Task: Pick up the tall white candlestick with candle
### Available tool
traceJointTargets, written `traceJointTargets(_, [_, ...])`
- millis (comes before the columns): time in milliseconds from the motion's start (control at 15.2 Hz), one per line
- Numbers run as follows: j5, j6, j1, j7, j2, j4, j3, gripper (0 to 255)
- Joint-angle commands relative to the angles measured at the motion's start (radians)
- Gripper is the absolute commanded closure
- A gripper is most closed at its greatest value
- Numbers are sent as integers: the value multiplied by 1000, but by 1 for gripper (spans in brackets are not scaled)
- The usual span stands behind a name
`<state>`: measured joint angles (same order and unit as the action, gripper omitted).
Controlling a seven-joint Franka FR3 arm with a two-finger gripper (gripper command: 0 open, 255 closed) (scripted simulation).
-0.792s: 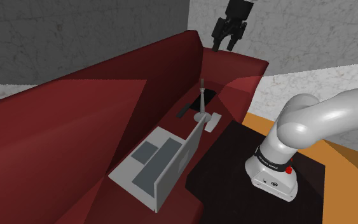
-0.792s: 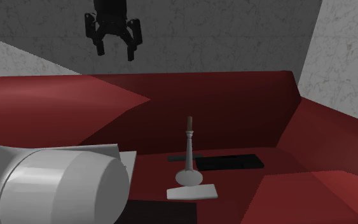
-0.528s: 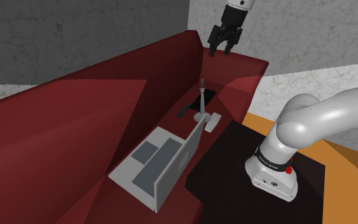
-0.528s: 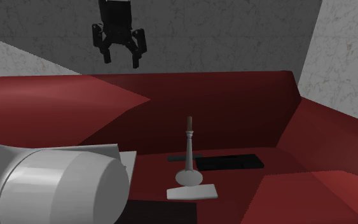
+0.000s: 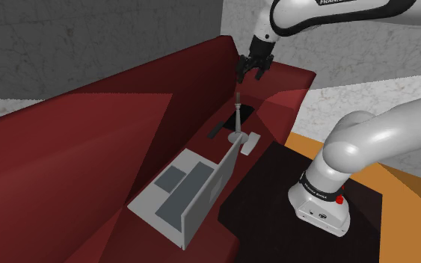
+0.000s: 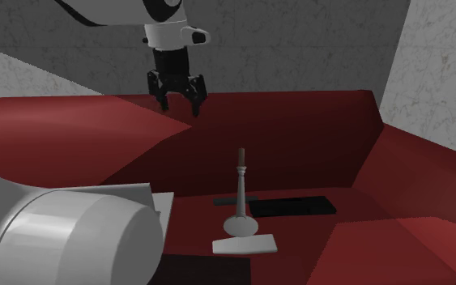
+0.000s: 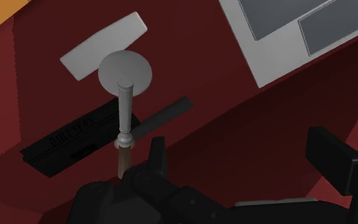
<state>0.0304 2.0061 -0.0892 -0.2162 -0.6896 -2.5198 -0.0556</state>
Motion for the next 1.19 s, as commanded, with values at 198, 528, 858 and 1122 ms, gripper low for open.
traceJointTargets(198, [54, 220, -49, -46, 111, -78, 1, 0])
traceJointTargets(528, [123, 427, -110, -106, 262, -108, 3, 0])
traceJointTargets(858, [226, 621, -188, -200, 441, -95, 13, 0])
traceJointTargets(1122, [359, 752, -260, -322, 595, -53, 21, 0])
